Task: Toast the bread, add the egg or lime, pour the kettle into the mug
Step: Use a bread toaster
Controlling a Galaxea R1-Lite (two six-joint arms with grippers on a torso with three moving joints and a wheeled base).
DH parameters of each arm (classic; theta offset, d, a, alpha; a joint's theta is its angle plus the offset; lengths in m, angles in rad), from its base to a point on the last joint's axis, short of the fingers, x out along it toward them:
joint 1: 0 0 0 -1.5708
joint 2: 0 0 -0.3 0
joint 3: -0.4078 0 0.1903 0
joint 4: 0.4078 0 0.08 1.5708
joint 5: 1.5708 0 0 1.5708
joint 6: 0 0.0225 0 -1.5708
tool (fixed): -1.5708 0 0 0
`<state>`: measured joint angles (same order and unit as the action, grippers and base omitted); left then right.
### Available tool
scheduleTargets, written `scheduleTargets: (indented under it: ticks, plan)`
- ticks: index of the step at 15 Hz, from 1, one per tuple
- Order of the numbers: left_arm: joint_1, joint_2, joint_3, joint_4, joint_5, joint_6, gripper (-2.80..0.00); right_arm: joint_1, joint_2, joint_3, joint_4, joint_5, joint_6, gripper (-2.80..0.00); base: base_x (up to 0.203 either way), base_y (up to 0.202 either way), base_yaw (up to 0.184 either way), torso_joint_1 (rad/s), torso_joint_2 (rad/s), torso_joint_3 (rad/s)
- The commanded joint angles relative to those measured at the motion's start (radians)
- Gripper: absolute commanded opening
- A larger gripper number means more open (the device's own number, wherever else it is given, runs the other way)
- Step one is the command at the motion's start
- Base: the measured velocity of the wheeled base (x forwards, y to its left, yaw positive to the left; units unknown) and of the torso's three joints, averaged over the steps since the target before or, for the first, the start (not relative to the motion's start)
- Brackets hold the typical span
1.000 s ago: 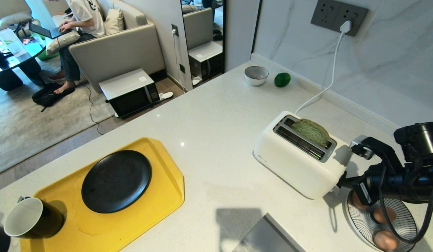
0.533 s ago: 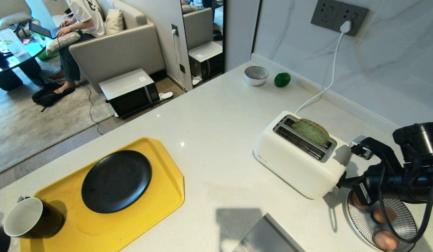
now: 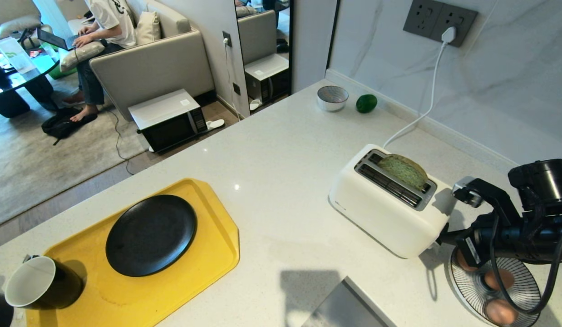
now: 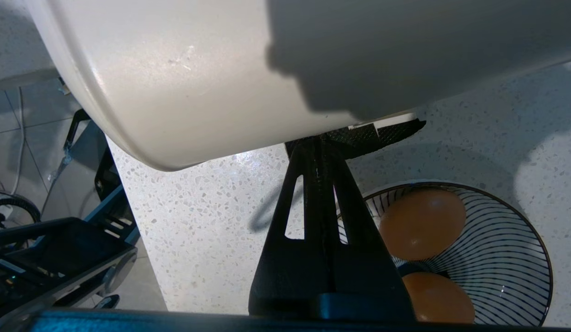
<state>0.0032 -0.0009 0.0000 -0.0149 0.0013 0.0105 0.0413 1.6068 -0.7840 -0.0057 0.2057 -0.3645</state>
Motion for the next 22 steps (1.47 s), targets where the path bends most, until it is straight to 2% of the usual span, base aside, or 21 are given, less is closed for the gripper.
scheduleTargets:
  ticks: [1,16,19,22]
  plan:
    - [0.000,0.001,0.000,0.000,0.000,0.000,-2.80,0.000,0.000,0.000,0.000,0.001,-0.002,-2.80,0.000,0.000,0.000,0.000,0.00,0.000]
    - [0.000,0.001,0.000,0.000,0.000,0.000,-2.80,-0.001,-0.248,0.075,0.016,-0.011,0.005,-2.80,0.000,0.000,0.000,0.000,0.00,0.000]
    - [0.000,0.001,0.000,0.000,0.000,0.000,-2.80,-0.016,-0.315,0.069,0.017,-0.013,0.004,-2.80,0.000,0.000,0.000,0.000,0.00,0.000]
    - [0.001,0.001,0.000,0.000,0.000,0.000,-2.80,-0.020,-0.341,0.004,0.034,-0.012,0.000,-2.80,0.000,0.000,0.000,0.000,0.00,0.000]
